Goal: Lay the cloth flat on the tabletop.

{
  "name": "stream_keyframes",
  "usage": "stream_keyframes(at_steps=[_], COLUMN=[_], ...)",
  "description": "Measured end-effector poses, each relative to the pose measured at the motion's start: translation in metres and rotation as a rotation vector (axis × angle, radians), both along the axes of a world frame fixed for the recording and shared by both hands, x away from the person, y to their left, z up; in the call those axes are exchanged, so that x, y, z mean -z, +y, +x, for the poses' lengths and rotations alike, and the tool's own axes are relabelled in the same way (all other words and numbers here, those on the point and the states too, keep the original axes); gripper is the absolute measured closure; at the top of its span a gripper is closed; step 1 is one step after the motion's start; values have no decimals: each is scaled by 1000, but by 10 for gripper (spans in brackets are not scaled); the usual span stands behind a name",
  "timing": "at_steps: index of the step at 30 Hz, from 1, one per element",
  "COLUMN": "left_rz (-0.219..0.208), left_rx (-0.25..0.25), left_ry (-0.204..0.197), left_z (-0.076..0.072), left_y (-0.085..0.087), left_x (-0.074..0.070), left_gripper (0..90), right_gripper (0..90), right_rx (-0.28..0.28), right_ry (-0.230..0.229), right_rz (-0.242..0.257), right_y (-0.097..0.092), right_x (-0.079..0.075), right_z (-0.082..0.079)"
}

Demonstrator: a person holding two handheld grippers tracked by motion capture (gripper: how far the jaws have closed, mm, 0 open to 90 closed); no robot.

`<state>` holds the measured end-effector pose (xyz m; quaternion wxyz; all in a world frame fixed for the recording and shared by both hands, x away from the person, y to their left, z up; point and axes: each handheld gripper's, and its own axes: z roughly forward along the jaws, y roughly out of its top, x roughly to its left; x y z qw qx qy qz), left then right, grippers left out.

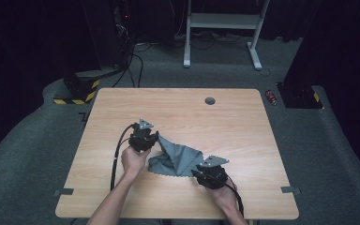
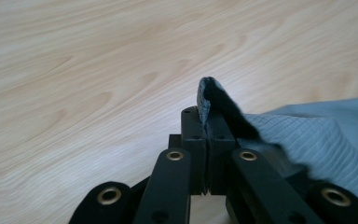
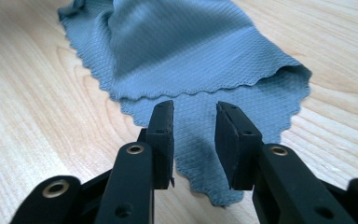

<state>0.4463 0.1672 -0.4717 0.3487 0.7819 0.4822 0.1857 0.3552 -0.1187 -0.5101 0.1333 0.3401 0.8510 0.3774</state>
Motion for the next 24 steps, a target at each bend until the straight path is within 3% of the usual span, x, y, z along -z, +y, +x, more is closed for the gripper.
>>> stream_keyframes(at_steps=[3, 4, 5, 10, 15, 18, 21, 22, 23, 24], left_rz=[33, 28, 28, -23, -69, -102, -92, -90, -90, -70], left_rx=[-19, -18, -18, -3, -7, 21, 23, 16, 16, 2], left_ry=[35, 31, 31, 10, 5, 5, 3, 11, 11, 7], left_z=[5, 1, 1, -27, -46, -67, -74, -77, -77, -77], left_y=[2, 2, 2, 8, 18, 22, 22, 24, 24, 25], left_x=[10, 13, 13, 13, 15, 24, 32, 39, 39, 45], left_gripper=[840, 736, 691, 525, 456, 442, 429, 425, 420, 417], right_gripper=[649, 644, 644, 626, 617, 618, 636, 690, 690, 763], right_rx=[-19, -28, -28, -70, -114, -136, -149, -162, -162, -166], right_ry=[-7, -8, -8, -14, -12, -4, -2, -4, -4, 3], right_rz=[-14, -14, -14, -23, -36, -53, -72, -92, -92, -104], right_y=[4, 8, 8, 26, 46, 58, 66, 71, 71, 73], right_x=[1, 0, 0, -1, -1, 1, 3, 5, 5, 4], right_z=[-1, -1, -1, 2, 9, 12, 14, 16, 16, 18])
